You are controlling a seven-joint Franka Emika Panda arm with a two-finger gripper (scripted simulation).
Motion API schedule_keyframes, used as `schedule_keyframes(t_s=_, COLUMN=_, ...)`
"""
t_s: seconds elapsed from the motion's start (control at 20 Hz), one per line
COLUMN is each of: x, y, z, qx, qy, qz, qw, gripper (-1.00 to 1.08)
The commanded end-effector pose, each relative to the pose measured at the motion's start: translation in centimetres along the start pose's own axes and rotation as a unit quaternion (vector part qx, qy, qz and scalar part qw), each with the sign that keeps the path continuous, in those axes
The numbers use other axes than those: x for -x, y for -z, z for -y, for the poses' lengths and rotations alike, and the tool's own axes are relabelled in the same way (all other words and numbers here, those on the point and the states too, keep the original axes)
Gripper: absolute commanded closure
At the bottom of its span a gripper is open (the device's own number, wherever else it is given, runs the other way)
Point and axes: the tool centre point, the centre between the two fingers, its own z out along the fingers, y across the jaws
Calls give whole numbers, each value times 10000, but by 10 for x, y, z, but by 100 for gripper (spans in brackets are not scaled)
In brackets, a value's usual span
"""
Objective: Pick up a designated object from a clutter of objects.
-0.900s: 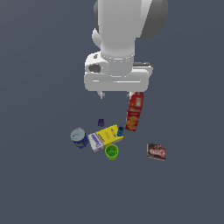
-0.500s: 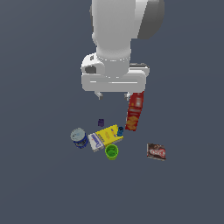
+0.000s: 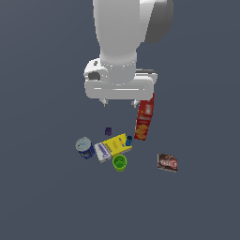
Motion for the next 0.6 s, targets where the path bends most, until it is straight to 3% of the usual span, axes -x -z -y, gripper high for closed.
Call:
schedule_keyframes(t_s=0.0, x=-2, y=-2, z=0, qx=3, qy=15, qz=1, qw=10000, gripper=-92)
schedule_keyframes(t_s=0.55, x=-34, y=-41, z=1, qx=56, qy=303, qz=-16, qw=9995, gripper=-92)
